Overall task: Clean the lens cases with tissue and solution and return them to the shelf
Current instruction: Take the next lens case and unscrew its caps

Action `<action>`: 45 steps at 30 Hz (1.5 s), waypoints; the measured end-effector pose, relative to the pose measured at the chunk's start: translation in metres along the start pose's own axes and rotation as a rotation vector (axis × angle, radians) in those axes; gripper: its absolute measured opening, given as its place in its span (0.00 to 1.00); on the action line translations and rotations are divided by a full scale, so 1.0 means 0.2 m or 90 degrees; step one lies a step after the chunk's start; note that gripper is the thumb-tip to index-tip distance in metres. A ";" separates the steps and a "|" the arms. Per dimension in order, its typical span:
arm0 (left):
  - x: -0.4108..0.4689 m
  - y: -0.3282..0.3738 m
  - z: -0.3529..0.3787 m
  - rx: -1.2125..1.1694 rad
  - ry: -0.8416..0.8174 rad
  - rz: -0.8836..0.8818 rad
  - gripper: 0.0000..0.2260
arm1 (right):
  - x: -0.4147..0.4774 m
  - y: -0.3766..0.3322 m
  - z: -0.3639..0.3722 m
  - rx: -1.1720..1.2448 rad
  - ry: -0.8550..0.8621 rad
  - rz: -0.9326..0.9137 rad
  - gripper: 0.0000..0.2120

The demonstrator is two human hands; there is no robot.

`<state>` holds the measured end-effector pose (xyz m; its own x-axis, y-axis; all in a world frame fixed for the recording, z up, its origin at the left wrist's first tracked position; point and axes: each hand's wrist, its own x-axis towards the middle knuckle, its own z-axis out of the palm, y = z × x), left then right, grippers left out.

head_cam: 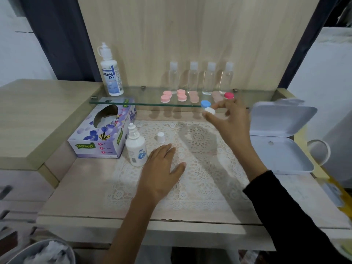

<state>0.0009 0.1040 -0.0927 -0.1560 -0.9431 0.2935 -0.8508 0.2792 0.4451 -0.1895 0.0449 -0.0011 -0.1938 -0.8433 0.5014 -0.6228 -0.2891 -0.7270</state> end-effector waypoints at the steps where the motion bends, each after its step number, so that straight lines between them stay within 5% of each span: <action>1: 0.00 0.00 0.00 0.002 -0.001 -0.001 0.32 | -0.06 0.00 -0.02 0.038 -0.024 0.008 0.10; 10: 0.00 0.01 0.00 0.009 -0.008 0.000 0.30 | -0.41 0.14 0.05 0.099 -0.242 0.060 0.06; 15: 0.00 0.00 -0.01 -0.025 0.003 0.026 0.32 | -0.40 0.17 0.05 0.040 -0.297 -0.020 0.09; 36: 0.04 0.05 -0.04 -0.069 0.056 0.065 0.11 | -0.41 0.19 0.09 -0.053 -0.294 -0.135 0.14; 45: 0.05 0.07 -0.04 -0.061 0.056 0.044 0.11 | -0.41 0.21 0.11 -0.034 -0.286 -0.134 0.16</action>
<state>-0.0084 0.1004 -0.0780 -0.1640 -0.9029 0.3973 -0.7877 0.3623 0.4983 -0.1831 0.0928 -0.0822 0.2784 -0.8846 0.3741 -0.6534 -0.4599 -0.6013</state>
